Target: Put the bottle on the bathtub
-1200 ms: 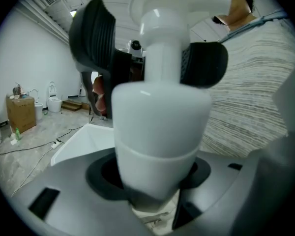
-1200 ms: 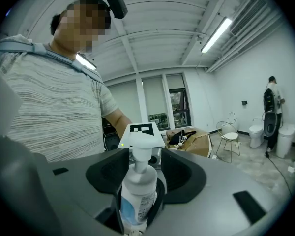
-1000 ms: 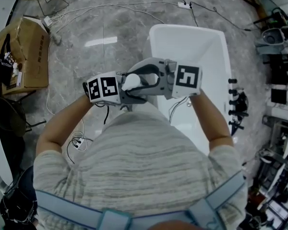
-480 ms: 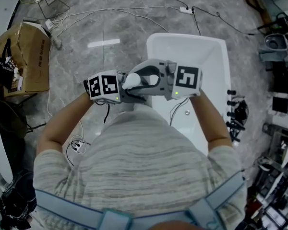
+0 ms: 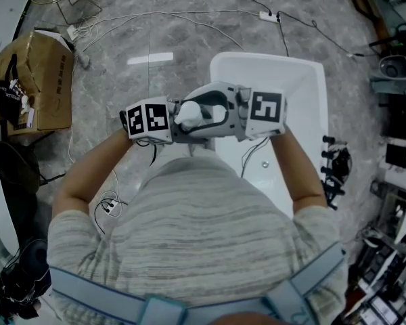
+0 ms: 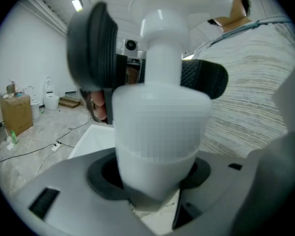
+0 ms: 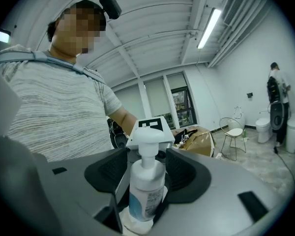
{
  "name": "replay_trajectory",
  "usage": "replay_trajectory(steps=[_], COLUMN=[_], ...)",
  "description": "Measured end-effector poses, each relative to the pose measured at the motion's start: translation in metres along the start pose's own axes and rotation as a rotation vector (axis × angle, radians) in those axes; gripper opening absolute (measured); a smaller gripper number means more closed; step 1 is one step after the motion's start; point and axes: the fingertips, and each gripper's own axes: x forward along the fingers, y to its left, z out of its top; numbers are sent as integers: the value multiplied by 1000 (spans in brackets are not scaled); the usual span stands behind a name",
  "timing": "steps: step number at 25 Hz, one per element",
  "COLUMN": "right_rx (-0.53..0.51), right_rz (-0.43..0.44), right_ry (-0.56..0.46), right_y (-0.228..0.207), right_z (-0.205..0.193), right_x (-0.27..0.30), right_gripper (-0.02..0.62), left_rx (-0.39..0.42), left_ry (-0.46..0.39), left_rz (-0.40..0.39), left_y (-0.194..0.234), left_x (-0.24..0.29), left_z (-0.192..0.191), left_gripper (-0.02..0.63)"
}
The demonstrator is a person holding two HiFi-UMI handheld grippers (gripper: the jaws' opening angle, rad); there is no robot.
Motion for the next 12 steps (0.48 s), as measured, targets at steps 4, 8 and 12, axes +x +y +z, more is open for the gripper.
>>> replay_trajectory(steps=[4, 8, 12], right_rx=[-16, -14, -30], right_rz=[-54, -83, -116], right_ry=[101, 137, 118], right_y=[-32, -69, -107], right_z=[-11, -13, -4], right_x=[8, 15, 9], right_gripper=[219, 219, 219], left_rx=[8, 27, 54], left_ry=[-8, 16, 17], left_rz=[-14, -37, -47], left_y=[19, 51, 85], left_x=[-22, -41, -59], left_z=[-7, -17, -9], left_gripper=[249, 249, 249])
